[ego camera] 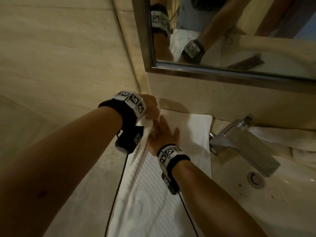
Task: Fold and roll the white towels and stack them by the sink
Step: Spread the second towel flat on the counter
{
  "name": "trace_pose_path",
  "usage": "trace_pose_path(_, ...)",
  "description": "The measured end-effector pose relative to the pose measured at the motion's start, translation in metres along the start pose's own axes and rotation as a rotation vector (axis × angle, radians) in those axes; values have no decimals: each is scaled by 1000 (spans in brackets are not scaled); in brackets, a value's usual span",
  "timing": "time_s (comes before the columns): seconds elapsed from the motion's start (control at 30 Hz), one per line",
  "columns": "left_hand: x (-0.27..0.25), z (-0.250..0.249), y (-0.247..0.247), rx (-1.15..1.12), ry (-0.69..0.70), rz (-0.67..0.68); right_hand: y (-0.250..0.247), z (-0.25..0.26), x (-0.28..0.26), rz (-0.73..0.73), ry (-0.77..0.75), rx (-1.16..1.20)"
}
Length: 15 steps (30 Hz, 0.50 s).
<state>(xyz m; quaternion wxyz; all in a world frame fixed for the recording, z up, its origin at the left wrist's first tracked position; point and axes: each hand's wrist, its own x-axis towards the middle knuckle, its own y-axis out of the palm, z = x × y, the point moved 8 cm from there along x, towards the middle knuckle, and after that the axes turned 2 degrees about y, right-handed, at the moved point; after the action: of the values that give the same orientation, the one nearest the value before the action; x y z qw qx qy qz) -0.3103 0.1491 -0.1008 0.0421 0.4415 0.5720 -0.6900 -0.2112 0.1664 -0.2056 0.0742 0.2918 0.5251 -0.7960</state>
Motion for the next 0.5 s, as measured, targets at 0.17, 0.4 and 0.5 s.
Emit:
trace_pose_path(0.17, 1, 5, -18, 244, 27, -50, -24, -7, 1, -3, 28, 67)
trace_pose_path(0.4, -22, 7, -49, 345, -43, 14, -35, -9, 7, -40, 60, 15)
trace_pose_path(0.5, -19, 5, -44, 264, 6, 9, -34, -9, 6, -83, 67, -44)
